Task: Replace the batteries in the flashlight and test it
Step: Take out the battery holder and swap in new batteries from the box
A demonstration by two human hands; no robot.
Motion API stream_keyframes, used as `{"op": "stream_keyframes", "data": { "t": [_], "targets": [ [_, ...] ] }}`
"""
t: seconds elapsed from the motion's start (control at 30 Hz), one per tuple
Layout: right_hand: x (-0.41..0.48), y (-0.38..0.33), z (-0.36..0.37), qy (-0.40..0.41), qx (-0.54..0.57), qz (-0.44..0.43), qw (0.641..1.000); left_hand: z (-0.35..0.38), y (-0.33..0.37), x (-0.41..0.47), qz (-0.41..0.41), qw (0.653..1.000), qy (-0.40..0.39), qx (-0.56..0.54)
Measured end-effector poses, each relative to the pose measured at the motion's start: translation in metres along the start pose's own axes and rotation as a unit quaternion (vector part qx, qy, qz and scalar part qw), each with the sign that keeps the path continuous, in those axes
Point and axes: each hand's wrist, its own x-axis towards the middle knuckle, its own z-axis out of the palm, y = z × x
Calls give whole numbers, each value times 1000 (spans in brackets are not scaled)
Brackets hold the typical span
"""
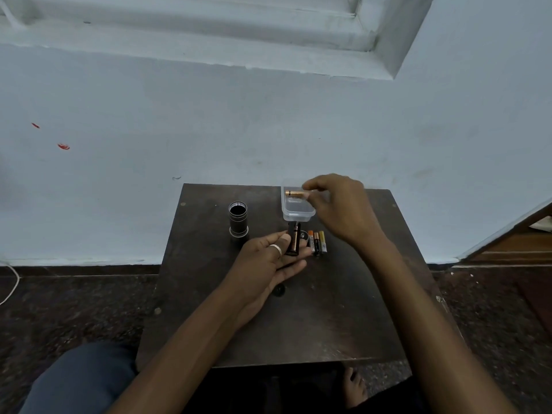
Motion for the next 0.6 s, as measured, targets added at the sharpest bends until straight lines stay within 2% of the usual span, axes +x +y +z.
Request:
{"op": "stream_keyframes", "data": {
  "t": [0.1,0.23,0.47,0.6],
  "targets": [
    [25,3,23,-47,-117,-35,991,1,1,0,-5,1000,2,-1],
    [40,1,38,-110,-253,-32,961,0,1,0,-14,1000,3,-9],
    [51,-7,41,-154,-325,-43,932,1,3,-1,-21,1000,2,-18],
    [54,-8,40,-136,-344,-56,928,1,4,-1,-22,1000,2,-18]
  ]
}}
